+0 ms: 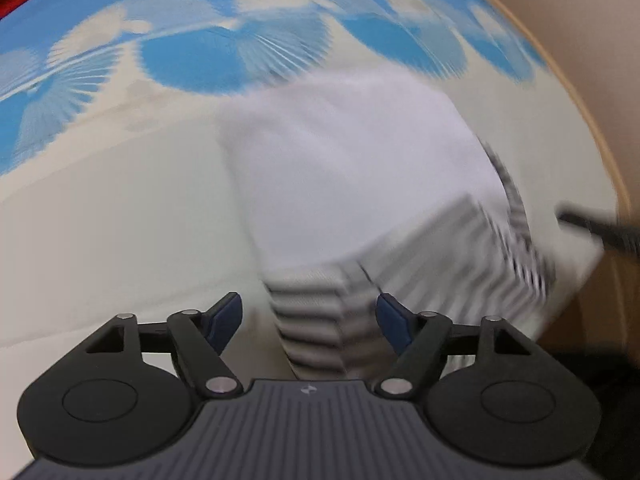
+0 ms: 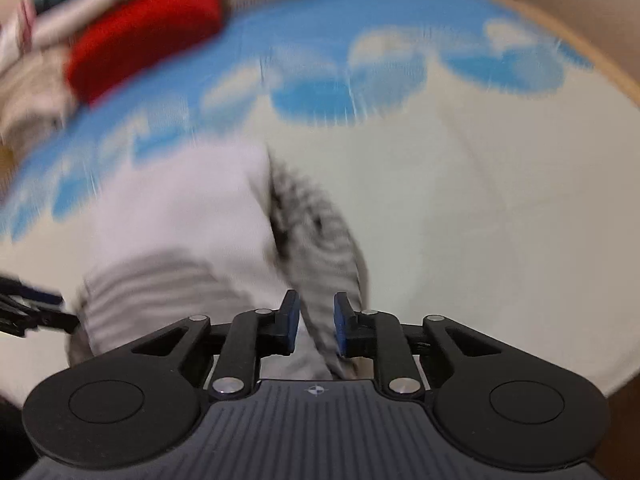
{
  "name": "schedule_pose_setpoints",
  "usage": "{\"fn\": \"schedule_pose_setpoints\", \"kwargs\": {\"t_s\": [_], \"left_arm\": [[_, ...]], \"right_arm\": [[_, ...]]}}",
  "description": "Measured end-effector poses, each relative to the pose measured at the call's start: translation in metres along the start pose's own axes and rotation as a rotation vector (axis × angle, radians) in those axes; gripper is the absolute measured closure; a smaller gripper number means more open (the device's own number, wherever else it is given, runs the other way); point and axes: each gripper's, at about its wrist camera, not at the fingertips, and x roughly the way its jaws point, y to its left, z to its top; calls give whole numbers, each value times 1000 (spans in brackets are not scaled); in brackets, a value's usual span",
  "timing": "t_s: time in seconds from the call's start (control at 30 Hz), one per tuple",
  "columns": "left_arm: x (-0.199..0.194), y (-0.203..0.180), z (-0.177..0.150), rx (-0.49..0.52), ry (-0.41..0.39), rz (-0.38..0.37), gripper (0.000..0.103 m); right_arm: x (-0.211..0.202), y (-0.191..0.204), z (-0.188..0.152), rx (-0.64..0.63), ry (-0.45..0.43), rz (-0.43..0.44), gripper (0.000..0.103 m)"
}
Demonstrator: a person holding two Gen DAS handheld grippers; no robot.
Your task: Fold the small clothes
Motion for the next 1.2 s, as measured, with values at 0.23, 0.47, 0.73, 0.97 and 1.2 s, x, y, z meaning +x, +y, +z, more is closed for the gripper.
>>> {"fn": "schedule_pose_setpoints", "kwargs": {"t_s": [0.23, 0.47, 0.73, 0.97, 1.2], "left_arm": [[25, 52, 15, -383, -42, -175, 18], [61, 64, 23, -495, -46, -309, 15], [96, 71, 31, -527, -57, -378, 15], [54, 61, 44, -354, -182, -354, 60], [-11, 108, 43, -345, -354, -193, 51]], "right_arm": [[35, 17, 10, 102, 23, 48, 53], [83, 31, 24, 162, 73, 12, 53], [95, 34, 29, 192, 42, -39, 101], [94, 39, 31, 261, -18, -132, 101], [86, 91, 38, 205, -161, 30, 101]]}}
